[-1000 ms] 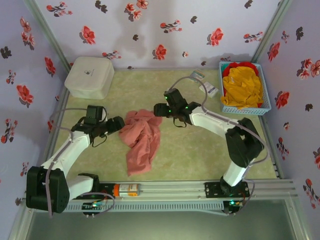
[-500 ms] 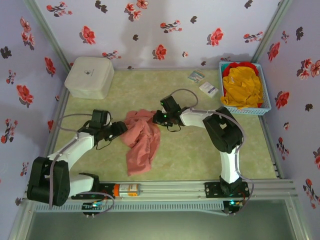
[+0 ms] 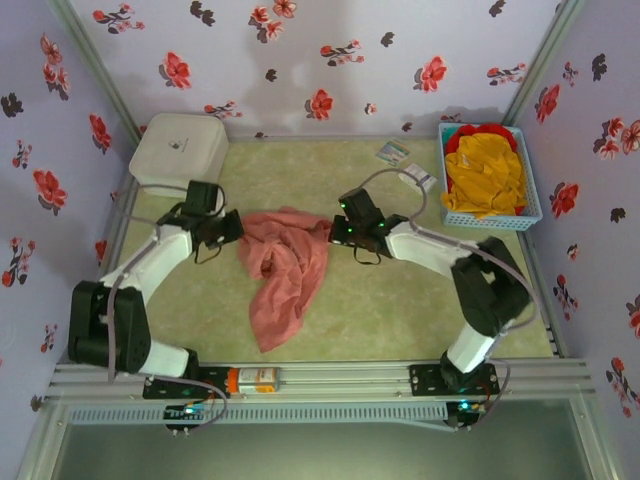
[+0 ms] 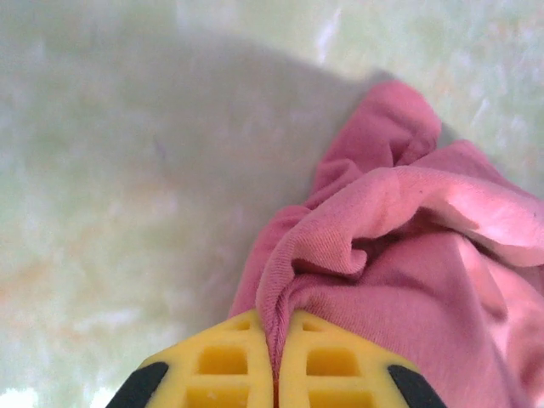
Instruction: Fold and stack the t-shirts
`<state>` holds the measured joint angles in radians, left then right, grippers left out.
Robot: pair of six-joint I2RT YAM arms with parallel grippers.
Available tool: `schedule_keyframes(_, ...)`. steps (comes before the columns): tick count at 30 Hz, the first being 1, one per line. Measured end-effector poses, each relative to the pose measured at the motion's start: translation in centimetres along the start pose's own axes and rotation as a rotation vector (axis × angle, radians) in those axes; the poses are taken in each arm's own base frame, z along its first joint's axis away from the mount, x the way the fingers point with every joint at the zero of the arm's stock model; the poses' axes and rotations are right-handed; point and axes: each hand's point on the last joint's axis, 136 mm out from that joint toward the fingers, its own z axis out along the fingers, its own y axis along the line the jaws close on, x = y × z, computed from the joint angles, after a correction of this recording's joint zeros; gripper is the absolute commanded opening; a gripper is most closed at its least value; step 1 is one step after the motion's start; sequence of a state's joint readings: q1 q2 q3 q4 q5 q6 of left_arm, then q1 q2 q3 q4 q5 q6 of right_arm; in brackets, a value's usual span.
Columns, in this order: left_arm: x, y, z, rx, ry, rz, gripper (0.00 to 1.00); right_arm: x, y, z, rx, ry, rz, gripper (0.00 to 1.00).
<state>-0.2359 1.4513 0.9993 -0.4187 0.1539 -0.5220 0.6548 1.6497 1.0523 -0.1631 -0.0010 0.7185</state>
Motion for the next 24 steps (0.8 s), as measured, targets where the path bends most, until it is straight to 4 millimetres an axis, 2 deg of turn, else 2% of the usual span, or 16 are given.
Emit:
schedule_keyframes(2, -3.0, -1.4, 0.4, 0.001, -0.017, 0.029, 0.03, -1.4, -0.5, -2.5, 0.031, -0.077, -0.01, 0.0)
schedule_keyframes(5, -7.1, -3.5, 1.3, 0.011, -0.042, 0.071, 0.06, -2.3, -2.0, -5.8, 0.083, -0.17, -0.004, 0.0)
schedule_keyframes(6, -8.3, -4.1, 1.5, 0.014, -0.051, 0.081, 0.11, -2.4, -2.7, -6.7, 0.104, -0.193, -0.003, 0.0)
schedule_keyframes(7, -9.7, -5.0, 1.9, 0.019, -0.06, 0.099, 0.2, -2.4, -3.5, -7.6, 0.127, -0.219, -0.001, 0.0)
schedule_keyframes(8, -10.9, -5.8, 2.2, 0.023, -0.065, 0.114, 0.34, -2.3, -4.4, -8.5, 0.154, -0.241, 0.0, 0.0)
schedule_keyframes(10, -12.8, -7.4, 2.4, 0.035, -0.083, 0.14, 0.51, -2.0, -6.0, -9.9, 0.211, -0.269, 0.0, 0.02)
schedule_keyframes(11, -13.6, -8.2, 2.3, 0.039, -0.095, 0.16, 0.56, -2.0, -6.9, -10.6, 0.247, -0.285, 0.0, 0.07)
schedule_keyframes(13, -13.8, -9.5, 2.0, 0.046, -0.101, 0.193, 0.62, -1.8, -8.4, -11.4, 0.307, -0.302, 0.001, 0.12)
schedule_keyframes(15, -12.8, -10.4, 1.9, 0.047, -0.084, 0.217, 0.63, -1.5, -9.9, -11.9, 0.363, -0.307, 0.002, 0.25)
schedule_keyframes(16, -11.8, -10.8, 2.2, 0.049, -0.065, 0.231, 0.64, -1.2, -10.7, -11.9, 0.392, -0.307, 0.008, 0.36)
schedule_keyframes(17, -10.5, -11.0, 2.6, 0.046, -0.039, 0.242, 0.64, -0.9, -11.3, -11.9, 0.416, -0.3, 0.006, 0.54)
schedule_keyframes(18, -8.9, -10.8, 3.1, 0.039, -0.005, 0.251, 0.64, -0.7, -11.7, -11.9, 0.432, -0.295, 0.0, 0.68)
schedule_keyframes(19, -6.9, -10.4, 3.6, 0.029, 0.038, 0.261, 0.65, -0.5, -12.0, -11.9, 0.444, -0.291, -0.005, 0.78)
schedule_keyframes(21, -2.8, -9.3, 4.4, 0.001, 0.123, 0.275, 0.66, -0.5, -12.3, -11.9, 0.459, -0.292, -0.014, 0.9)
schedule_keyframes(24, 3.8, -8.1, 4.7, -0.032, 0.239, 0.302, 0.66, -0.6, -12.6, -11.6, 0.481, -0.28, -0.038, 0.95)
